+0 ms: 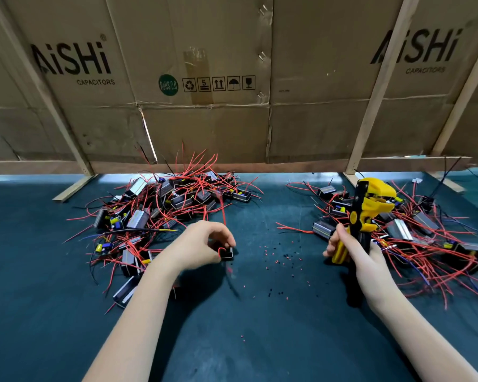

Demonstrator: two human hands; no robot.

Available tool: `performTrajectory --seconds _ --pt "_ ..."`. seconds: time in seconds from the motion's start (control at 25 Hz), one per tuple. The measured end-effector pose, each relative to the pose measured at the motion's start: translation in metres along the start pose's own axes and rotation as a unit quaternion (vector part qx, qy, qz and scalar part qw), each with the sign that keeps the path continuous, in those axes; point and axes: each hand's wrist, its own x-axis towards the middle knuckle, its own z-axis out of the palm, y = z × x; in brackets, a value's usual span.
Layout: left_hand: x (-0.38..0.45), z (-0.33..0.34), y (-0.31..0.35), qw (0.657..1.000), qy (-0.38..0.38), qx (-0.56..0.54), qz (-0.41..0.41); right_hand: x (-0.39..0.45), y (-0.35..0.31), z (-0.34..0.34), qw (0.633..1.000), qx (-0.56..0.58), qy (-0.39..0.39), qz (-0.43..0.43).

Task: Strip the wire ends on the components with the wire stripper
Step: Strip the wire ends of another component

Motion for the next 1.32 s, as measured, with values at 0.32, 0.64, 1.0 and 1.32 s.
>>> performTrajectory --seconds 0.32,0.64,1.0,1.32 --pt "0.005 -0.01 -0.009 0.972 0.199 -0.096 -0.074 0.002 0.003 -0.001 1.0 0.001 0.0 0.0" --pt "0.001 -0.017 -0.004 0.962 0.257 -0.084 -0.03 0.002 0.004 0.0 1.0 -0.012 -0.001 -0.002" --pt "-0.01 -0.017 0.007 0.993 -0.076 -0.021 0.083 0.002 0.002 0.0 1.0 0.001 -0.001 0.004" --pt "-0.013 -0.015 0.014 0.985 -0.14 0.011 0.103 0.001 0.003 0.0 1.0 -0.014 -0.001 -0.002"
